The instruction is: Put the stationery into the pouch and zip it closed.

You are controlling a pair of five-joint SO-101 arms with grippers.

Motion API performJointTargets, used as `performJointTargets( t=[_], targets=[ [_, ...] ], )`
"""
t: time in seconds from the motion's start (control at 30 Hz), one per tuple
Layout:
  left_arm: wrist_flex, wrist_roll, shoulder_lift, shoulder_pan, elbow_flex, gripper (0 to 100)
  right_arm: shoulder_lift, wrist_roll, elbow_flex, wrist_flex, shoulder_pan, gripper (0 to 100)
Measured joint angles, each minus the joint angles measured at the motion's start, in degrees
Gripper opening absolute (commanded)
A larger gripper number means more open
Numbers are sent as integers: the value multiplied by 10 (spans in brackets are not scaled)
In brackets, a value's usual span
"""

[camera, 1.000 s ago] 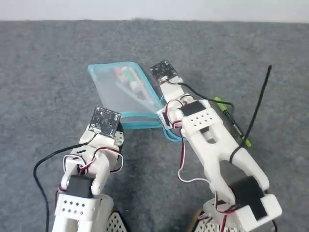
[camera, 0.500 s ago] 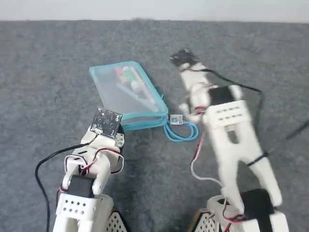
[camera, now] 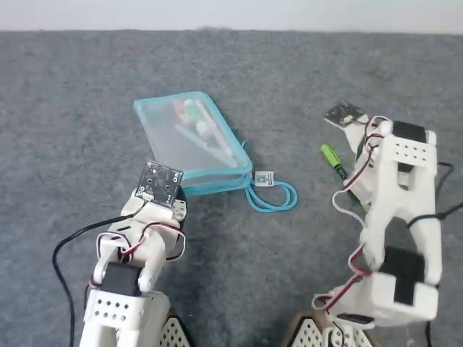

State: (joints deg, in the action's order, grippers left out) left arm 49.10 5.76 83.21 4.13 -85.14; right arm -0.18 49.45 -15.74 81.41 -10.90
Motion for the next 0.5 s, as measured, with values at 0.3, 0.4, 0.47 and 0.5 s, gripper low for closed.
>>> performJointTargets(
  t=[0.3,0.4,0.47,0.5],
  targets=[
    [-6,-3,0,0,-7,10,97,25,0,-56,-29,199],
    [-6,-3,0,0,-7,10,117,25,0,-76,-29,199],
    [-6,-3,0,0,-7,10,131,25,0,-91,-29,198],
    [-6,-3,0,0,-7,10,138,25,0,-98,-29,198]
  ],
)
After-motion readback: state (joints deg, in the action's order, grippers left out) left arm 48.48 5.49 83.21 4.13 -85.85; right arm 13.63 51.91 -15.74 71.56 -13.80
